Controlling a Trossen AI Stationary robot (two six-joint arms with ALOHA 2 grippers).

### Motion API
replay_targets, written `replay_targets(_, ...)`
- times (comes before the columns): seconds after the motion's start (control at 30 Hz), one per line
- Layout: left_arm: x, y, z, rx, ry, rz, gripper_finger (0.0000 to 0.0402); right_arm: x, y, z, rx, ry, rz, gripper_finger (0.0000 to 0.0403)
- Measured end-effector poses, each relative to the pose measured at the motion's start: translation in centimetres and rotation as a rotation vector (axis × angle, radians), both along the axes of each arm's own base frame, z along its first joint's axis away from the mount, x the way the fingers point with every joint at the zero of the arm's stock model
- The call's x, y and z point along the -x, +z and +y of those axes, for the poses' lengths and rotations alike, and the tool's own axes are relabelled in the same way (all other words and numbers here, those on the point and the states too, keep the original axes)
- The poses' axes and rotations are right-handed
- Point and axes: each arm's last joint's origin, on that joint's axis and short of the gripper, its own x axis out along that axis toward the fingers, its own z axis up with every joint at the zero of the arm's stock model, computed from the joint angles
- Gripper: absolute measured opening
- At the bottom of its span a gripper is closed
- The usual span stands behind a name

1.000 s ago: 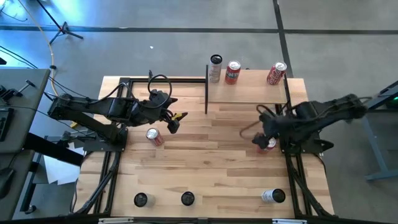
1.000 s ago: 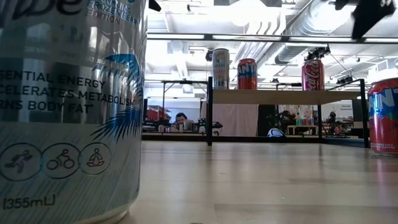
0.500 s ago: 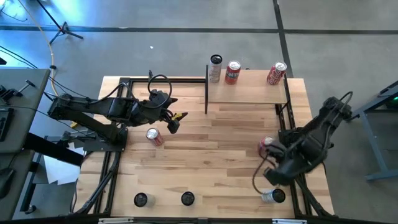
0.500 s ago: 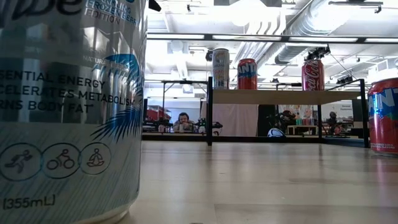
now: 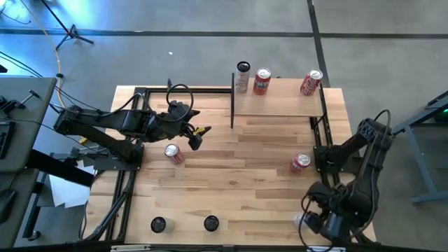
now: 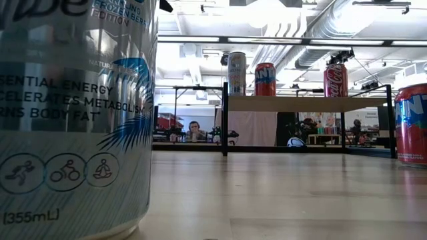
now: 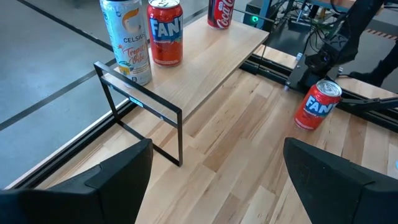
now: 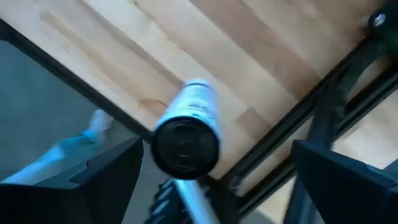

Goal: Place canned beverage on shelf
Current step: Put the right the white blue soda can on the shelf

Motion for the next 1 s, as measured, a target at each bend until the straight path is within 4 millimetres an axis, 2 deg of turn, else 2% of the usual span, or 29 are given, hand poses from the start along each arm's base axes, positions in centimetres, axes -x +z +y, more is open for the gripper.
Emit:
replay_targets(0.17, 0.0, 0.0, 0.0, 0.000, 0.000, 0.000, 0.0337, 1.1, -0.5, 1.1, 0.012, 0.068, 0.025, 0.0397)
replay_targets(0.33, 0.0, 0.0, 0.0, 0.000, 0.000, 0.000, 0.0337, 1.3, -1.1, 2.2, -0.004, 0.154, 0.013, 0.0397)
replay_targets(0.53, 0.0, 0.0, 0.0, 0.000, 0.000, 0.000, 0.0337, 0.7, -2.2, 3.4, -0.001, 0.242, 0.006, 0.0397)
replay_targets(0.8, 0.0, 0.0, 0.0, 0.000, 0.000, 0.000, 0.0337, -0.4, -2.5, 3.2, 0.025, 0.283, -0.036, 0.0397)
replay_targets(1.0, 0.0, 0.0, 0.0, 0.000, 0.000, 0.000, 0.0337, -1.3, -5.2, 3.1, -0.016, 0.293, 0.009, 0.0397)
